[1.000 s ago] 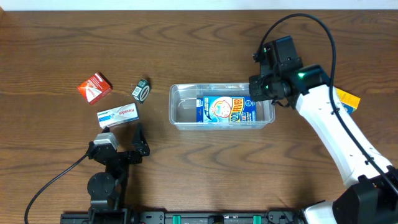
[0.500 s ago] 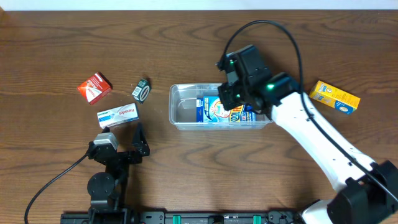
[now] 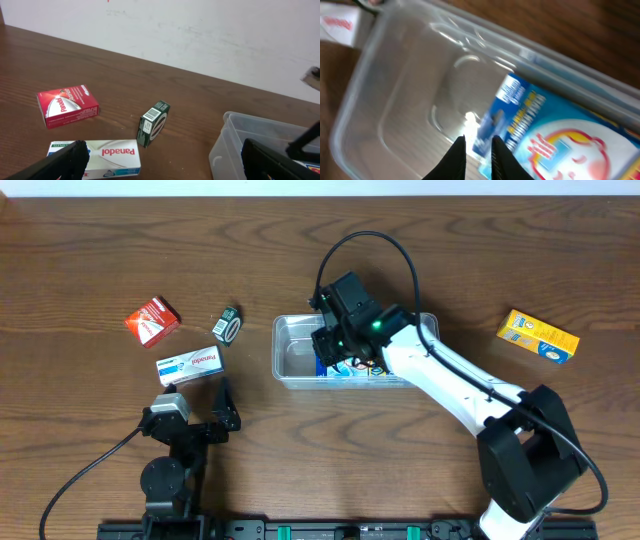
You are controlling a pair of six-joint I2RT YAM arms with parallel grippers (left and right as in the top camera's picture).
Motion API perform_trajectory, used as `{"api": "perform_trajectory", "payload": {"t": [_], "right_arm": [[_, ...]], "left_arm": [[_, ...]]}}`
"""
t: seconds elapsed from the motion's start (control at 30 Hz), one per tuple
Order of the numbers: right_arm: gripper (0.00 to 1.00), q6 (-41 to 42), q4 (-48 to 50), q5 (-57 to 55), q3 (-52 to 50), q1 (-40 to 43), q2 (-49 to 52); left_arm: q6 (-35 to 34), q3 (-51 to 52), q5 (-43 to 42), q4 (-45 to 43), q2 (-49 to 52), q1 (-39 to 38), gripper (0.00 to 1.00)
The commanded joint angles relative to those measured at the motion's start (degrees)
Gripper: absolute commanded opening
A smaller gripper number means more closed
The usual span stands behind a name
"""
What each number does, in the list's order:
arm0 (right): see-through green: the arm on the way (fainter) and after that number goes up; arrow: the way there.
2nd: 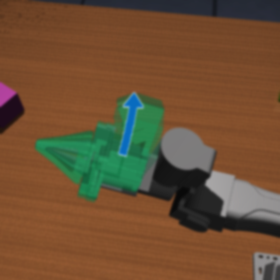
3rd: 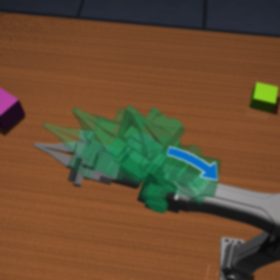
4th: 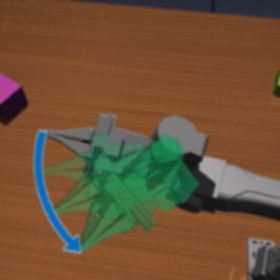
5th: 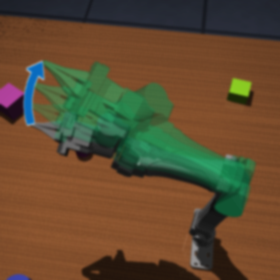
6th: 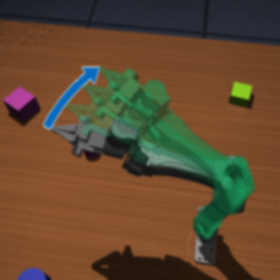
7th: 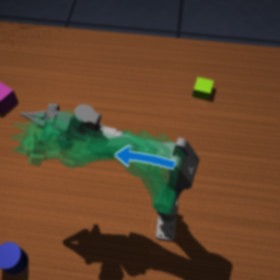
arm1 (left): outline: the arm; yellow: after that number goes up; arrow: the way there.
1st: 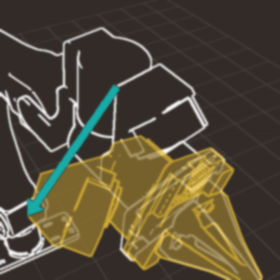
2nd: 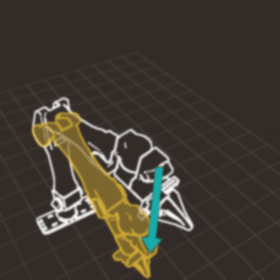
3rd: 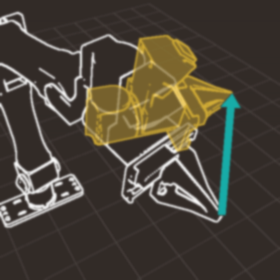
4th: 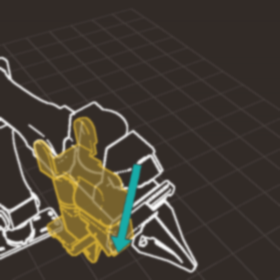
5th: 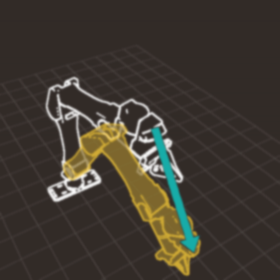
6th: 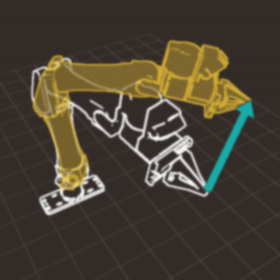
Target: Pack container
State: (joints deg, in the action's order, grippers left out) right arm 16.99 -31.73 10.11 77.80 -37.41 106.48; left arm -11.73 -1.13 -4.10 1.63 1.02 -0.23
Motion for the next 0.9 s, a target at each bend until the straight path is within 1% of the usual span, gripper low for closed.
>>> {"api": "perform_trajectory", "payload": {"t": [0.0,0.07,0.17,0.33,0.5,0.67,0.87], "right_arm": [[0.19,7.98,2.14,0.87,0.07,-1.27,0.57],[0.21,11.19,3.52,0.85,0.07,-1.7,0.72],[0.22,15.76,4.52,-0.04,0.07,-2.1,0.94],[0.21,19.26,4.42,0.42,0.04,-2.12,2.6],[0.2,20.33,3.87,0.68,0.04,-2.21,4.61],[0.23,20.28,3.89,0.59,0.04,-2.21,5.53],[0.33,20.74,3.91,0.55,0.04,-2.21,6.95]], "left_arm": [[0.76,0.9,-0.63,2.03,0.02,-0.22,0.98],[0.76,0.9,-0.63,2.03,0.02,-0.22,0.98],[0.76,0.9,-0.63,2.03,0.02,-0.22,0.98],[0.76,0.9,-0.63,2.03,0.02,-0.22,0.98],[0.76,0.9,-0.63,2.03,0.02,-0.22,0.98],[0.76,0.9,-0.63,2.03,0.02,-0.22,0.98],[0.76,0.9,-0.63,2.03,0.02,-0.22,0.98]]}}
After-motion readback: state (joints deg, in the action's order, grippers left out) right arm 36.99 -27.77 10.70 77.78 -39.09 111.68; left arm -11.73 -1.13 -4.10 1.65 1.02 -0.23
